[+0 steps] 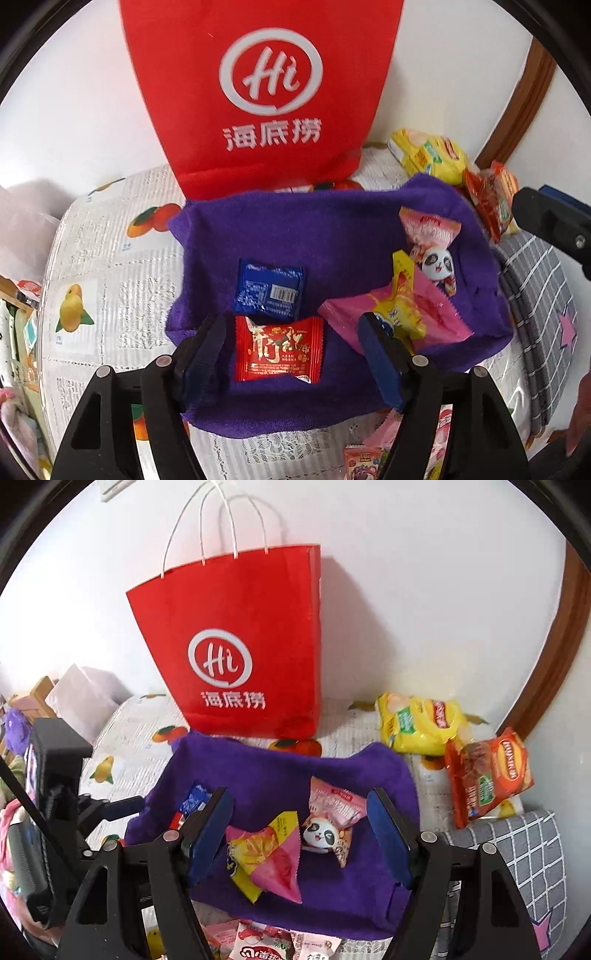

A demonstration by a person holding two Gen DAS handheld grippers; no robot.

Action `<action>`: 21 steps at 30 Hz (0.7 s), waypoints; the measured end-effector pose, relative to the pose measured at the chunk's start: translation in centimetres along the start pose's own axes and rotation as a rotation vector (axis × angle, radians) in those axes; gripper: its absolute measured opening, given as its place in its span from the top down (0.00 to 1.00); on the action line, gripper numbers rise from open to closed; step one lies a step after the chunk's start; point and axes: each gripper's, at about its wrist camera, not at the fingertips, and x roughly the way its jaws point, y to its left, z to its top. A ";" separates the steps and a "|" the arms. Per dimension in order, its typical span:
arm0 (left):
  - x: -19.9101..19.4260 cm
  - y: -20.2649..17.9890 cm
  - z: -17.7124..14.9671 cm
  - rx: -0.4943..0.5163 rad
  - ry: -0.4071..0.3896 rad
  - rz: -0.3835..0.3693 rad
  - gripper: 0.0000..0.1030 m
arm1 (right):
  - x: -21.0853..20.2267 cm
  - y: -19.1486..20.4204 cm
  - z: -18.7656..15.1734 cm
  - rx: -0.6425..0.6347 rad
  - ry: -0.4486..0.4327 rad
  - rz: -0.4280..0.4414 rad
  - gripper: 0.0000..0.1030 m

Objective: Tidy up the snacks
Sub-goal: 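Lower the red packet onto the towel and open the left tool, then grasp the pink-white packet from the pile with the right tool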

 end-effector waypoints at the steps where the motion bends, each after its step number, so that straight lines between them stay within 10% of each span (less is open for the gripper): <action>1: -0.4 0.1 0.1 -0.005 -0.013 0.007 0.30 | -0.3 0.0 0.0 0.002 -0.004 0.003 0.28; 12: -2.7 2.3 0.7 -0.068 -0.058 0.044 0.30 | -3.1 2.7 -0.8 -0.036 -0.026 0.010 0.28; 21: -4.9 3.1 0.7 -0.095 -0.091 0.010 0.30 | -2.3 2.0 -9.6 -0.014 0.099 -0.014 0.28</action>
